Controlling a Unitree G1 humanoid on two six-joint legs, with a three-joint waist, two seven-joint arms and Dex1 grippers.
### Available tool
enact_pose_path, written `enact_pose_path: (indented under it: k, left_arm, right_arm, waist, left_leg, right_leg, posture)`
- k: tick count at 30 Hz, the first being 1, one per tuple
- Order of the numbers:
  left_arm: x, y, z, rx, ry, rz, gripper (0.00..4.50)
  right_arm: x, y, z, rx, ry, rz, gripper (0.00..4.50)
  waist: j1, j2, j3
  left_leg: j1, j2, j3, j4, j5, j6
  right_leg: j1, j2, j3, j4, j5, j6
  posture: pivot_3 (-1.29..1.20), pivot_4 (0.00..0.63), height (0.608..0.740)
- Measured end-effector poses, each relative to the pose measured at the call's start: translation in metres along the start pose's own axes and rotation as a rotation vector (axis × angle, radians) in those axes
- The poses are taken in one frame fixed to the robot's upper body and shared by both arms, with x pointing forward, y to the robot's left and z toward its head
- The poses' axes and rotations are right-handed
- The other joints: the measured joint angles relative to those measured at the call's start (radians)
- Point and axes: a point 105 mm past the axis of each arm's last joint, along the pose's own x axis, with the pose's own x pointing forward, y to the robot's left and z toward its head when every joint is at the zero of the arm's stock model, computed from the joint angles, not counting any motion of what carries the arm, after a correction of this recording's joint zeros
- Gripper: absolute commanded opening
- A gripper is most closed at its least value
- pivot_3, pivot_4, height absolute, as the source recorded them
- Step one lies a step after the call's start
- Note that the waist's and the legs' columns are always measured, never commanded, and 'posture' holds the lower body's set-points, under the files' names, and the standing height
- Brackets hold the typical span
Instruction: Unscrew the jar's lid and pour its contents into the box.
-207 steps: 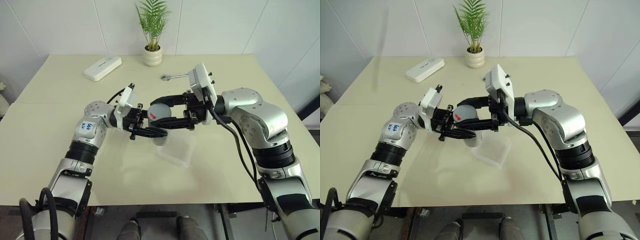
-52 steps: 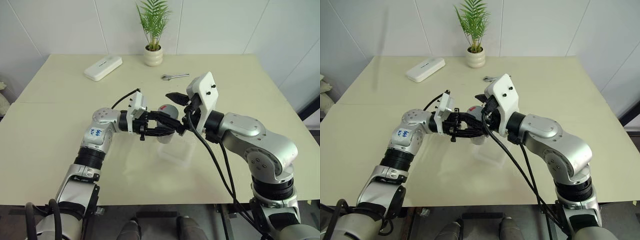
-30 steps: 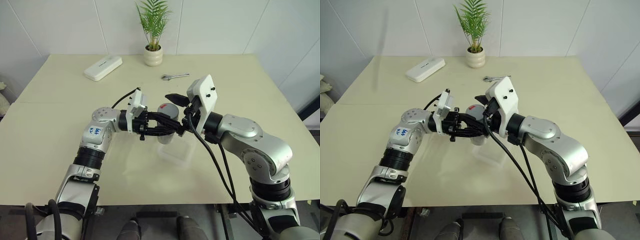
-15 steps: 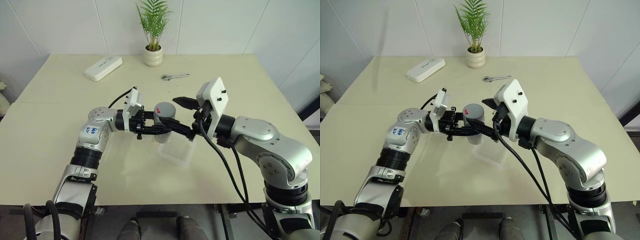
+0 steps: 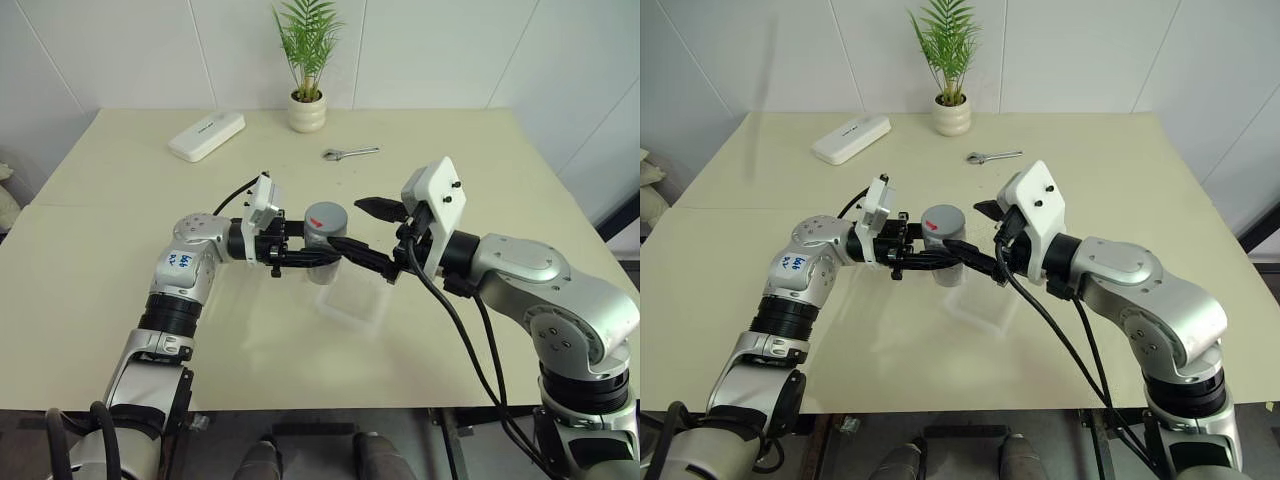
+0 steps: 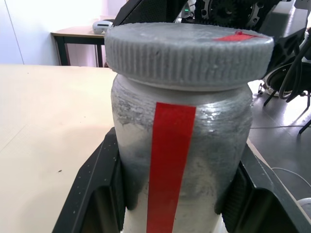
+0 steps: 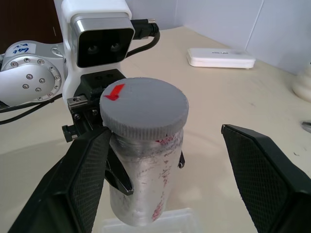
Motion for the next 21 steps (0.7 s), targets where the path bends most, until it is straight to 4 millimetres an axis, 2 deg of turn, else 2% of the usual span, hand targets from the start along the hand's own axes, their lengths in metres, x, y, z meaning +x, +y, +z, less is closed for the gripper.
enact_pose_path:
  k: [10,21]
  left_arm:
    - [-0.001,-0.002,0.000,0.005,0.000,-0.020,1.98]
    - [-0.003,-0.001,-0.006,-0.014,0.002,-0.018,1.98]
  right_arm:
    - [-0.009,-0.003,-0.004,0.008,0.027,-0.009,3.80]
    - [-0.014,0.016,0.000,0.014,0.033,0.095,3.80]
  waist:
    - [0.002,0.000,0.000]
    - [0.002,0.000,0.000]
  left_leg:
    - [0.000,0.000,0.000,0.000,0.000,0.000]
    - [0.000,0.000,0.000,0.000,0.000,0.000]
  right_leg:
    - [0.000,0.000,0.000,0.000,0.000,0.000]
    - [0.000,0.000,0.000,0.000,0.000,0.000]
  posture:
    - [0.00,0.150,0.740]
    - [0.00,0.150,0.740]
